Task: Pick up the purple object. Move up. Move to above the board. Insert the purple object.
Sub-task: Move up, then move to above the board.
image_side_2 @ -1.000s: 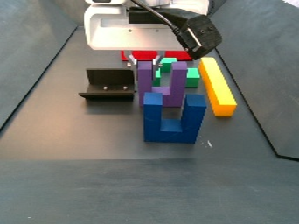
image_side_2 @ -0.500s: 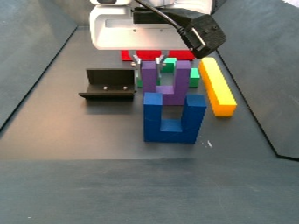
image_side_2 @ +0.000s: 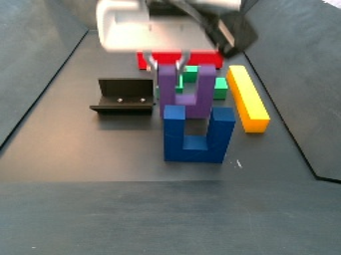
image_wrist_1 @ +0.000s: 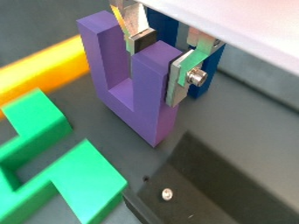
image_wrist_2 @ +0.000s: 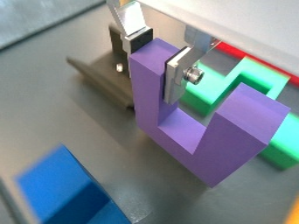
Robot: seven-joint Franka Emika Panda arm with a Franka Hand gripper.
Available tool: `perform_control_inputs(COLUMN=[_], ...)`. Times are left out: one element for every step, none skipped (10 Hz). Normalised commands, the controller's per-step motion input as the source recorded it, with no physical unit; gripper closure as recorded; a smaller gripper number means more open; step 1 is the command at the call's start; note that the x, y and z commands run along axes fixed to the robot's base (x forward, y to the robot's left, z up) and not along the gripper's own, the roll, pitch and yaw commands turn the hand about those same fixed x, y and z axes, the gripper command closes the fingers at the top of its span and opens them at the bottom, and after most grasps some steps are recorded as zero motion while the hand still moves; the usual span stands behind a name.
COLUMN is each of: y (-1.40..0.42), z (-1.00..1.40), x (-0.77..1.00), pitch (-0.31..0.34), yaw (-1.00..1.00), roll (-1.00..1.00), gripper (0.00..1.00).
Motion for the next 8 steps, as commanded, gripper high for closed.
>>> perform_control_inputs(y=[0.0, 0.0, 0.0, 0.0, 0.0, 0.01, 0.01, 0.0], z=[0.58, 0.2, 1.4, 1.4, 1.4, 1.4, 0.94, 0.68], x=[-0.1, -0.03, 0.0, 0.0, -0.03, 0.03, 0.05, 0.05], pitch=[0.028, -0.007, 0.0, 0.013, 0.022, 0.024, 0.079, 0.084], yaw=[-0.02, -0.01, 0.0, 0.0, 0.0, 0.0, 0.0, 0.0], roll=[0.0, 0.01, 0.0, 0.0, 0.01, 0.01, 0.01, 0.01], gripper=[1.0, 1.0, 1.0, 1.0, 1.0, 1.0, 1.0, 1.0])
